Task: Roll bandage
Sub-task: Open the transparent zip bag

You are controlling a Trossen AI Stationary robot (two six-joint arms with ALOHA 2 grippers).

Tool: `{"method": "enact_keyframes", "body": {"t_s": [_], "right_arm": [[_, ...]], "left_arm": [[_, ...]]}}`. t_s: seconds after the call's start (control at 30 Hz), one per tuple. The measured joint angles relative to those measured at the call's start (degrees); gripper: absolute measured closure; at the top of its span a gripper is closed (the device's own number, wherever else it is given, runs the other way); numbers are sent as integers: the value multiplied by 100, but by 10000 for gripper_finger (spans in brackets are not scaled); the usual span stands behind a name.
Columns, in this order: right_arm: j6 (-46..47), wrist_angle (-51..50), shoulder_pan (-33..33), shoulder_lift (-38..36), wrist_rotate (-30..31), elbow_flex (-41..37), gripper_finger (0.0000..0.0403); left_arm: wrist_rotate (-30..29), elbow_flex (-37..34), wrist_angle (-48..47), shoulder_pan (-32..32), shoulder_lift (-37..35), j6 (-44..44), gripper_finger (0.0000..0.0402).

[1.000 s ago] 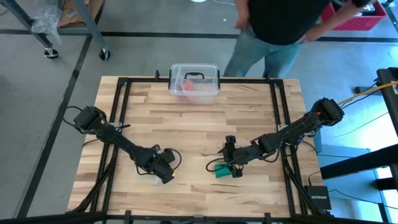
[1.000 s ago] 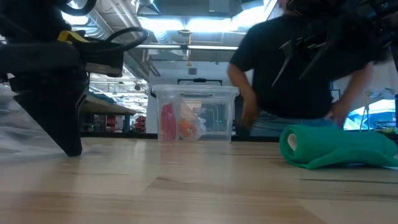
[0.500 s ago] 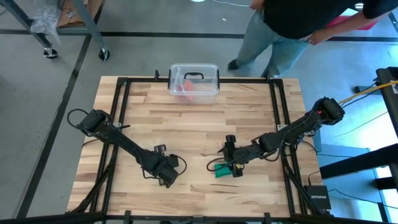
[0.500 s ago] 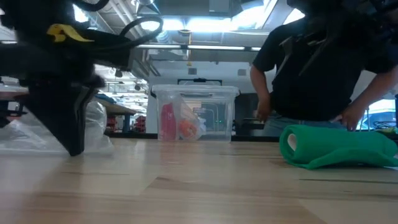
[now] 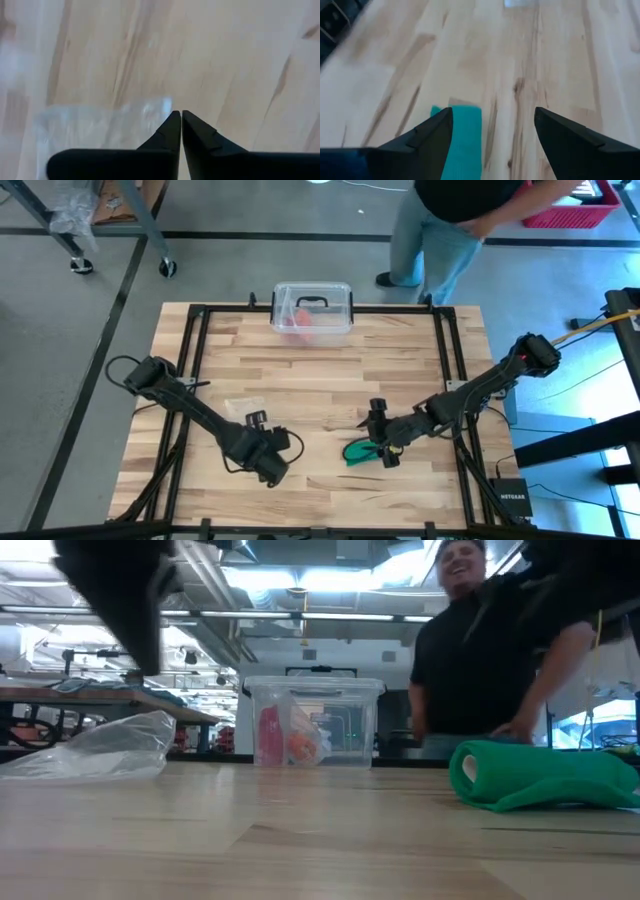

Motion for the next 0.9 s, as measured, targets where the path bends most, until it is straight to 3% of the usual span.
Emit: {"method": "enact_keyframes", "body": {"t_s": [0.23, 0.37, 0.5, 0.73, 0.9], "right_arm": [[115, -84, -15, 189, 4, 0, 123], [99, -77, -15, 215, 6, 0, 123], [140, -69, -15, 215, 7, 0, 123], [137, -56, -15, 215, 52, 0, 123], [141, -59, -15, 215, 55, 0, 123]], "left_arm": [[-43, -726, 234, -300, -15, -688, 296], [-67, -1360, 760, -328, -13, -719, 238], [-75, -1908, 1675, -274, -13, -658, 208], [-374, -2481, 2048, -170, -11, -581, 205], [-495, -2589, 2125, -79, -4, -311, 275]]}}
